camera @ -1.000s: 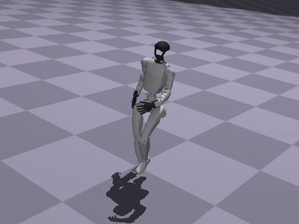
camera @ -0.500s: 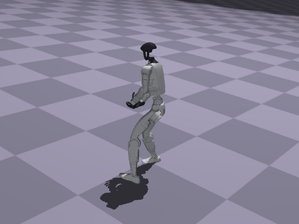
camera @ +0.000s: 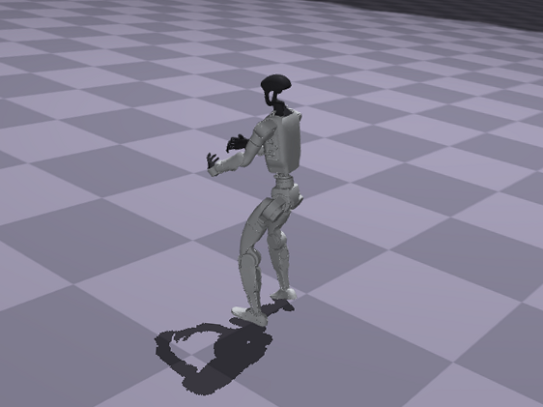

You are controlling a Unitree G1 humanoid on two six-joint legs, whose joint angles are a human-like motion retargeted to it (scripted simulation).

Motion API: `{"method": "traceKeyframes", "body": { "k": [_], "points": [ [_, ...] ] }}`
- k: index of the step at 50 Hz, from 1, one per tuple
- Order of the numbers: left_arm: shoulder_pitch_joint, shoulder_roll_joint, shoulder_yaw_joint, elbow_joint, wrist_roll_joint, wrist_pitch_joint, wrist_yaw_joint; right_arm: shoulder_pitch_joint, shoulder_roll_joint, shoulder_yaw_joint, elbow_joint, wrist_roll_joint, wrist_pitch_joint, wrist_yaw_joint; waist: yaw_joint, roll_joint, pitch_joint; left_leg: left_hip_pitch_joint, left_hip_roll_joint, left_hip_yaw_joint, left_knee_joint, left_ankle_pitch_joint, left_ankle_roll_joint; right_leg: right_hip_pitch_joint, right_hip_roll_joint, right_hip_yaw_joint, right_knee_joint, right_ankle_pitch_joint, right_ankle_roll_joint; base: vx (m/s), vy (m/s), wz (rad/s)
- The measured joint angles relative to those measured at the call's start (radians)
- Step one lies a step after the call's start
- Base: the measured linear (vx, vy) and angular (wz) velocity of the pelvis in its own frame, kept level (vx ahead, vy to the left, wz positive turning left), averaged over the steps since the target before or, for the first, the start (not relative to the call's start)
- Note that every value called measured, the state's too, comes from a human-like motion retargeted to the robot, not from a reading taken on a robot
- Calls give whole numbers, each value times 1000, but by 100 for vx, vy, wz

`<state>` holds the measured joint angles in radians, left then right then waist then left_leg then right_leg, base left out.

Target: Kungfu

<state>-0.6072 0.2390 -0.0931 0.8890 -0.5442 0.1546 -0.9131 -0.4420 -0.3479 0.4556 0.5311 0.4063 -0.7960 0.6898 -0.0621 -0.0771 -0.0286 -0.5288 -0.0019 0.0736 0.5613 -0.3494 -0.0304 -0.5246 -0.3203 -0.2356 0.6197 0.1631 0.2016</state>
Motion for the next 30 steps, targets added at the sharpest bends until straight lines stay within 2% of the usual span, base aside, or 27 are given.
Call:
{"method": "traceKeyframes", "body": {
  "k": [2,3,5,8,11,14,15,17,21,25,28,30],
  "points": [
    [41,15,18,60,2,58,-22,-119,-75,14,-116,141,-29,3,-13,7,-24,86,25,21,-126,56,-8,-61,109,3,165,-79,60,19,16,-65],
    [67,14,23,83,3,84,-33,-190,-117,9,-169,203,-46,3,-21,17,-37,120,51,40,-179,81,-20,-95,155,-22,255,-115,60,18,12,-34],
    [127,-9,25,118,23,129,-58,-349,-230,-13,-256,296,-85,-7,-44,40,-63,180,74,72,-271,120,-34,-156,167,-111,458,-209,60,19,17,11],
    [238,-69,-22,147,93,156,-102,-601,-415,-69,-303,325,-136,-97,-95,65,-93,233,71,98,-360,161,12,-258,169,-173,746,-330,60,19,11,68],
    [344,-122,-92,169,188,196,-157,-818,-557,-123,-269,324,-99,-225,-123,78,-115,236,61,64,-394,186,77,-375,211,-202,963,-430,60,16,-6,63],
    [426,-171,-137,197,287,265,-219,-967,-641,-184,-203,352,26,-272,-158,96,-115,234,56,7,-401,201,104,-446,218,-226,1104,-493,59,13,0,90],
    [447,-183,-145,209,312,287,-234,-1005,-649,-205,-173,356,73,-274,-170,102,-114,235,56,-12,-403,205,108,-461,218,-230,1136,-506,57,10,0,85],
    [477,-198,-145,231,324,303,-232,-1060,-665,-245,-135,356,111,-283,-187,108,-115,235,61,-42,-405,212,110,-489,224,-239,1164,-525,45,11,-5,72],
    [500,-191,-147,242,335,293,-190,-1102,-698,-255,-101,330,49,-381,-211,111,-123,246,69,-79,-413,216,99,-518,256,-228,1151,-536,48,14,-7,50],
    [489,-170,-144,226,349,259,-187,-1076,-702,-253,-104,229,19,-471,-226,114,-126,267,80,-81,-421,204,33,-516,268,-221,1118,-543,35,10,-1,24],
    [471,-159,-138,215,339,251,-174,-1036,-686,-253,-115,208,20,-482,-218,114,-126,289,85,-68,-433,190,-26,-501,264,-225,1100,-557,26,4,2,0],
    [461,-154,-132,209,327,241,-161,-1010,-674,-253,-118,221,25,-474,-213,113,-126,302,83,-61,-442,192,-45,-490,264,-228,1088,-561,26,0,0,0]
  ]
}}
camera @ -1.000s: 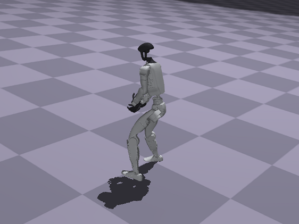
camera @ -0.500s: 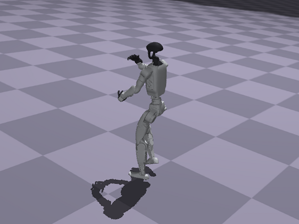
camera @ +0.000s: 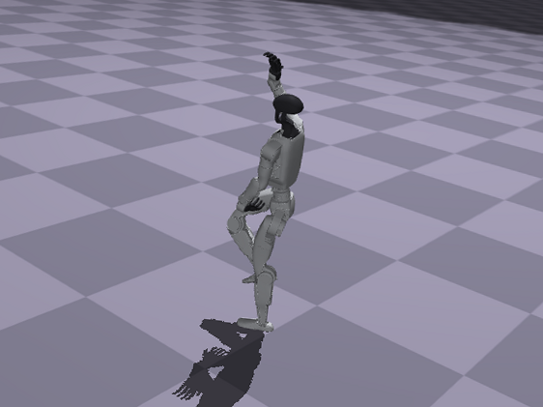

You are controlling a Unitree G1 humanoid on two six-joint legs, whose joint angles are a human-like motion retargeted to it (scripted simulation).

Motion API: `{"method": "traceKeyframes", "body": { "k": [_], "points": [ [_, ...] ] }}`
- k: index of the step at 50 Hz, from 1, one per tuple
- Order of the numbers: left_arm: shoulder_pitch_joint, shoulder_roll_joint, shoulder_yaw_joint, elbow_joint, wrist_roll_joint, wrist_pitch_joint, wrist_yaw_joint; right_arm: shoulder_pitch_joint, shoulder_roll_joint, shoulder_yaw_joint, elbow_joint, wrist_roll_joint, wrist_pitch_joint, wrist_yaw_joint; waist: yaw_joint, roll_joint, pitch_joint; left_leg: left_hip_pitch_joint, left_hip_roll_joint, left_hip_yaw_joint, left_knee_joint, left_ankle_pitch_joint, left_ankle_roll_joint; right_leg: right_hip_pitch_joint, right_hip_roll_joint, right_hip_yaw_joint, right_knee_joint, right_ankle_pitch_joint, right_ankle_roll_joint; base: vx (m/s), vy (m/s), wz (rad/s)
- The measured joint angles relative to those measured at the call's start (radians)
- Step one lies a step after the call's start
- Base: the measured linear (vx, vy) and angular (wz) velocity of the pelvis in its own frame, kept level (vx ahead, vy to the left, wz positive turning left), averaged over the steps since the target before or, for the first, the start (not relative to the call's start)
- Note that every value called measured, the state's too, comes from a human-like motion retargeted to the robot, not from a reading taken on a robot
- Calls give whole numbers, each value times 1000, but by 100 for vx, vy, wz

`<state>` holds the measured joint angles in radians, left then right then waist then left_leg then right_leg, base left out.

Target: Kungfu

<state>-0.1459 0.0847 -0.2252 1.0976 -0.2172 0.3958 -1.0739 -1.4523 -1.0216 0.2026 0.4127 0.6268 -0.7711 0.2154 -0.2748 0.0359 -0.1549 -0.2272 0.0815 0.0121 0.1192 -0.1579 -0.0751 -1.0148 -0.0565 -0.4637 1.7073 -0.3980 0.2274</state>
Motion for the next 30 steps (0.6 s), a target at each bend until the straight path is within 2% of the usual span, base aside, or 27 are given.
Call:
{"method": "traceKeyframes", "body": {
  "k": [7,10,12,15,17,20,22,23,24,25,26,27,28,30],
  "points": [
    [-37,-4,27,-35,-84,-38,47,85,107,-25,-15,62,64,95,9,7,12,19,-16,33,-32,25,-30,42,21,15,-59,-1,11,-7,-1,-30],
    [-56,-9,34,-45,-157,-63,82,150,241,-34,-17,87,131,155,3,6,20,14,-26,49,-27,44,-10,77,53,53,-130,10,22,-15,-4,-40],
    [-73,-21,42,-48,-222,-96,120,211,370,-32,-16,115,208,212,3,1,37,17,-35,65,-16,46,15,118,94,103,-211,36,33,-20,-1,-51],
    [-107,-51,56,-49,-337,-176,175,332,587,5,-7,190,362,322,12,-18,68,19,-55,104,24,20,32,201,164,203,-382,83,34,-22,-1,-56],
    [-139,-86,65,-47,-398,-219,194,445,724,37,4,264,503,426,17,-39,98,-15,-68,113,106,-14,18,274,183,294,-522,125,34,-26,2,-11],
    [-211,-138,65,-42,-474,-252,211,621,889,77,43,365,755,598,37,-94,144,-138,-113,135,314,-90,-6,373,138,431,-748,210,12,-37,-1,24],
    [-253,-156,24,-45,-504,-259,212,734,974,83,100,383,928,675,45,-113,176,-218,-151,140,441,-159,11,425,90,470,-902,289,-21,-39,-12,78],
    [-264,-164,-6,-47,-505,-262,201,784,1007,84,136,402,1008,686,46,-119,188,-252,-171,137,500,-194,22,459,68,478,-989,337,1,-30,-14,82],
    [-267,-167,-36,-46,-493,-266,179,829,1032,87,166,443,1080,675,60,-110,194,-296,-164,134,569,-231,24,472,67,467,-1005,239,-77,-24,-19,52],
    [-267,-166,-66,-45,-474,-269,153,870,1052,91,192,496,1148,652,80,-93,196,-346,-143,131,645,-269,22,475,77,447,-985,68,-203,-23,-26,0],
    [-261,-162,-88,-39,-437,-271,128,900,1054,111,212,557,1185,618,105,-96,188,-400,-145,138,716,-304,17,448,72,460,-953,-1,-270,-25,-27,-18],
    [-253,-157,-105,-32,-400,-273,106,925,1054,134,226,611,1219,583,122,-96,185,-448,-146,139,778,-331,12,408,65,461,-909,-42,-311,-29,-23,-6],
    [-243,-154,-114,-25,-363,-278,89,940,1047,163,227,650,1245,547,126,-88,194,-486,-145,131,822,-342,4,342,56,438,-843,-27,-301,-35,-12,19],
    [-225,-180,-117,9,-333,-296,95,953,1007,201,195,659,1282,520,135,-62,228,-532,-150,123,862,-339,-1,280,45,412,-787,-35,-324,-40,1,39]
  ]
}}
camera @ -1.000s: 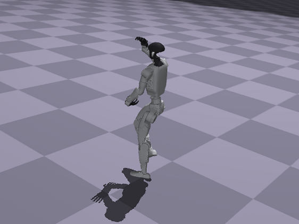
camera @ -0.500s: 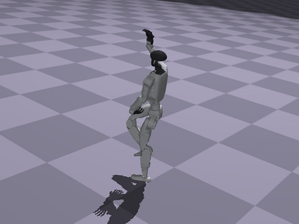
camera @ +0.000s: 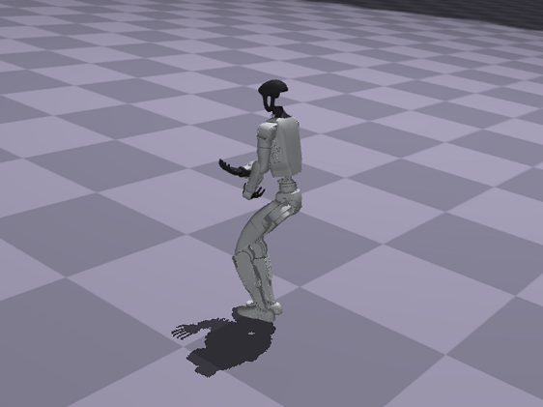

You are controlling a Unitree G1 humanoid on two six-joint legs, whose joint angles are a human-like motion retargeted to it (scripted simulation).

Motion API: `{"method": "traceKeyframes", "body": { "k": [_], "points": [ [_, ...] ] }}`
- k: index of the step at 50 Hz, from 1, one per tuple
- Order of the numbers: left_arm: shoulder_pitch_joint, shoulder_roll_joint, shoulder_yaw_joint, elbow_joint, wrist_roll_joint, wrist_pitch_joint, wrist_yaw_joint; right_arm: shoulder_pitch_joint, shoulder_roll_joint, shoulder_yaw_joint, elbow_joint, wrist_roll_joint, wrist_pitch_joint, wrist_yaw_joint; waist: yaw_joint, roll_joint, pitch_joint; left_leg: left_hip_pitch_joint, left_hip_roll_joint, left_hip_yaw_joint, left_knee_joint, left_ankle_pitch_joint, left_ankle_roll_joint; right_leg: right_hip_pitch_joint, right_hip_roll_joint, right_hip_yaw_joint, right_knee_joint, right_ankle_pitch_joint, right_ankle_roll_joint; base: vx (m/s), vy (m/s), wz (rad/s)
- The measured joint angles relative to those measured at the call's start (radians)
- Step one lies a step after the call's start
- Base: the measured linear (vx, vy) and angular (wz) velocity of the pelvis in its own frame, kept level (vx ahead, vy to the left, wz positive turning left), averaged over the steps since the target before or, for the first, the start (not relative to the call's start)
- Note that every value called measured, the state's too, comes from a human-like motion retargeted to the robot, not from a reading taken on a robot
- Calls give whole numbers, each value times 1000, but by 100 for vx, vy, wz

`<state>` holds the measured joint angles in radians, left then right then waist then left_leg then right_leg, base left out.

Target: Kungfu

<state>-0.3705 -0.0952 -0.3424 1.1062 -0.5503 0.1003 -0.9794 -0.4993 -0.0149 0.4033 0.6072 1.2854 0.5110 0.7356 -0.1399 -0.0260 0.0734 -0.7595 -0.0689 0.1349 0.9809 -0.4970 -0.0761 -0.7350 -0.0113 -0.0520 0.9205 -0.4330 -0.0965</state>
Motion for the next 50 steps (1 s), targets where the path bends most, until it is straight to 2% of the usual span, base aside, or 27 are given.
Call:
{"method": "traceKeyframes", "body": {
  "k": [3,7,10,13,15,18,19,20,21,23,25,27,28,30,32,33,35,38,42,45,50],
  "points": [
    [22,-30,-19,77,-111,17,51,24,-27,40,-61,-69,6,22,-6,21,-7,-49,-8,4,25,4,1,-2,-1,-1,-17,-34,-27,-28,-9,36],
    [63,-55,-5,104,-199,36,84,17,-35,24,-140,-37,-59,-5,-20,53,-19,-33,-4,5,-22,84,3,11,-12,-25,-66,-6,-41,-13,-5,39],
    [77,-31,38,56,-175,35,86,-41,-92,-43,-261,53,-144,-59,-12,47,-39,1,2,40,-74,263,-20,82,-13,-11,-165,23,-57,-3,-2,12],
    [71,23,104,-10,-68,10,103,-113,-215,-162,-425,61,-303,-95,-14,52,-47,-7,25,111,-34,483,-125,165,-45,-34,-276,75,-38,2,1,61],
    [54,79,153,-54,59,-43,143,-161,-321,-256,-517,16,-425,-106,-6,40,-65,-28,74,208,68,509,-164,213,-84,-45,-339,103,-14,3,7,83],
    [21,190,253,-87,379,-213,248,-221,-485,-425,-616,-81,-611,-157,13,15,-104,-146,53,223,287,525,-186,247,-173,-44,-396,132,60,7,22,71],
    [15,238,292,-88,492,-279,306,-241,-522,-473,-645,-114,-672,-193,32,1,-115,-189,73,208,342,514,-186,260,-181,-36,-420,147,66,12,1,-8],
    [11,290,333,-87,604,-346,373,-262,-554,-519,-673,-146,-733,-237,55,-14,-125,-227,115,193,387,496,-186,276,-177,-27,-449,165,62,11,-21,-78],
    [6,352,364,-77,688,-401,465,-290,-579,-554,-698,-179,-799,-291,86,-16,-114,-244,209,180,380,480,-164,310,-146,-18,-484,187,48,8,-28,-120],
    [-5,466,414,-39,816,-484,667,-347,-629,-612,-746,-254,-937,-396,136,-27,-88,-264,382,193,261,488,-84,369,-114,12,-532,227,30,3,-17,-140],
    [-19,565,446,43,895,-529,877,-400,-675,-653,-792,-366,-1066,-530,167,-52,-57,-250,484,225,-34,580,-34,417,-120,42,-555,255,18,0,-6,-103],
    [-38,632,469,160,906,-542,1024,-440,-728,-688,-839,-518,-1156,-713,173,-72,-30,-196,496,204,-444,711,-63,466,-140,43,-574,268,4,-3,-4,-45],
    [-43,658,491,214,892,-542,1053,-463,-757,-701,-860,-606,-1190,-820,173,-81,-20,-161,492,184,-627,737,-76,487,-151,41,-582,267,-5,-8,-3,-8],
    [-35,705,562,284,820,-529,1038,-516,-819,-721,-896,-782,-1244,-1035,153,-91,-14,-200,499,122,-790,616,-76,508,-169,29,-595,258,-34,-9,-3,19],
    [5,708,634,295,717,-526,976,-539,-876,-761,-934,-913,-1265,-1172,156,-104,-27,-252,518,130,-754,528,-62,493,-183,46,-566,237,-59,7,-1,2],
    [36,701,674,282,661,-531,941,-543,-888,-775,-957,-965,-1266,-1217,147,-113,-39,-290,537,121,-662,509,-31,474,-190,57,-540,228,-67,17,2,0],
    [112,657,760,223,562,-550,899,-556,-893,-773,-999,-1034,-1263,-1260,128,-140,-50,-366,502,11,-426,503,35,441,-219,94,-484,218,-68,15,10,-8],
    [180,523,863,101,476,-609,921,-530,-916,-796,-1058,-1018,-1250,-1258,118,-147,-67,-440,507,62,-13,465,82,414,-259,109,-449,212,-49,6,19,5],
    [235,371,839,-8,360,-746,1029,-437,-943,-866,-1142,-1016,-1275,-1265,124,-113,-131,-494,567,168,444,374,163,344,-266,100,-429,229,-24,14,12,28],
    [252,309,792,-21,332,-816,1129,-388,-953,-905,-1185,-1073,-1276,-1315,135,-75,-150,-457,544,228,640,378,126,316,-260,83,-454,259,-10,3,13,22],
    [268,284,751,-19,379,-800,1158,-323,-953,-945,-1181,-1104,-1269,-1368,121,-52,-195,-419,381,257,775,446,6,295,-269,43,-533,267,-6,2,3,53]
  ]
}}
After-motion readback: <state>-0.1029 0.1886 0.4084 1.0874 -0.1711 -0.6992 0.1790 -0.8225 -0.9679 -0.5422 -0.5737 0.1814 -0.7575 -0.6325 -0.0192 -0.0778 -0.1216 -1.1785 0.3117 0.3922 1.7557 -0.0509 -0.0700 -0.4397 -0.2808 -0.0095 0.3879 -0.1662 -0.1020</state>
